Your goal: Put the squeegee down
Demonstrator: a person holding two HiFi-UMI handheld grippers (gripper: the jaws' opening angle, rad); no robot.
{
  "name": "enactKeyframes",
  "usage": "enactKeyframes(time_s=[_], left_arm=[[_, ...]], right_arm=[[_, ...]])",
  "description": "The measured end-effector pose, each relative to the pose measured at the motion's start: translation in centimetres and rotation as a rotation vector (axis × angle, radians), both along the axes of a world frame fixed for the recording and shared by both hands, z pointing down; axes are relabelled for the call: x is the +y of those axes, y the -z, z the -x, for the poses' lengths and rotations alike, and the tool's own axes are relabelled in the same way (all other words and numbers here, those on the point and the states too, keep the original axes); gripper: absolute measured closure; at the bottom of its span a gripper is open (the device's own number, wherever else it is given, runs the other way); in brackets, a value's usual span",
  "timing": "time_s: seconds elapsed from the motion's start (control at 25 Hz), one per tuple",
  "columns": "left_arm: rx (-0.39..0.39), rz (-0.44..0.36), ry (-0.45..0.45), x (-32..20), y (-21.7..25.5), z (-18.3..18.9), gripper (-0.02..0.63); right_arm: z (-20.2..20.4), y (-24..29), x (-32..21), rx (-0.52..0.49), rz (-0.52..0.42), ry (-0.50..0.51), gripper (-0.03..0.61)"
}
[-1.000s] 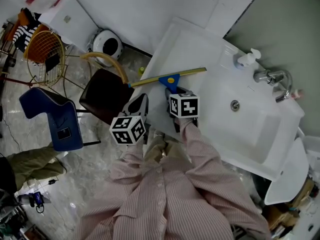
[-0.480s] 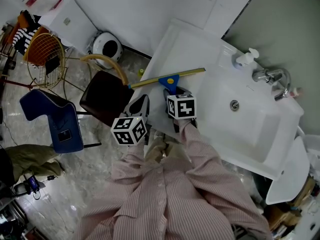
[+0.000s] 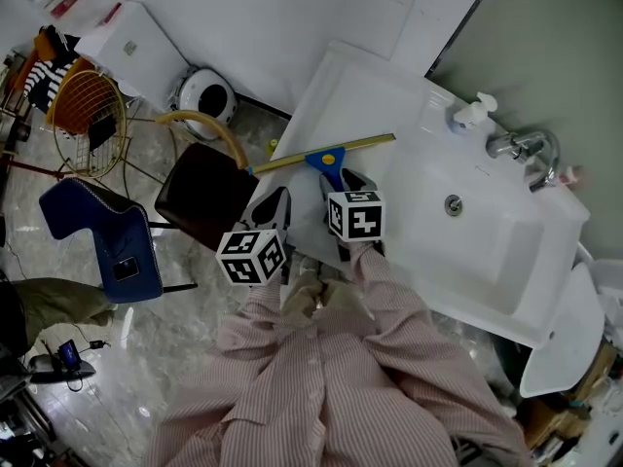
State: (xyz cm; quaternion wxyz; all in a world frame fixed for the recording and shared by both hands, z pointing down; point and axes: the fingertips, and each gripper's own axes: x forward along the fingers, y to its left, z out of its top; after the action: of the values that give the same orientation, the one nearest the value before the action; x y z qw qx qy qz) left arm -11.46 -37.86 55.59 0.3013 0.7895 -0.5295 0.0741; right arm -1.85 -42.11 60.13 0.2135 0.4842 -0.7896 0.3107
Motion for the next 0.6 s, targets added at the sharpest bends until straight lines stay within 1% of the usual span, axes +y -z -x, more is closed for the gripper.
enactKeyframes(time_s=[0.16,0.28,0.36,0.52,0.6], left_arm=[[-0.001,-0.016,-0.014,0.2,0.6,-0.6,0.612],[-0.005,-0.036,-0.031,0.2,1.2,-1.1,0.612],[-0.011,-0.046,-0.048,0.4,1.6,-1.5,0.612],[-0.017,-0.076,-0.081,1.1,2.7,-2.1,0.612],[-0.021,-0.094,-0.095,1.2,3.4,-2.4,0.612]], right_arm=[[-0.8,1.3,0.2,0.015,-0.058,-0.009,0.403],[-0.9,2.4,0.6,0.022,-0.106,0.019,0.430],[-1.0,3.1,0.9,0.026,-0.130,0.029,0.459],[-1.1,4.6,1.7,0.025,-0.169,0.046,0.538],[-1.1,5.3,2.0,0.014,-0.183,0.054,0.565]])
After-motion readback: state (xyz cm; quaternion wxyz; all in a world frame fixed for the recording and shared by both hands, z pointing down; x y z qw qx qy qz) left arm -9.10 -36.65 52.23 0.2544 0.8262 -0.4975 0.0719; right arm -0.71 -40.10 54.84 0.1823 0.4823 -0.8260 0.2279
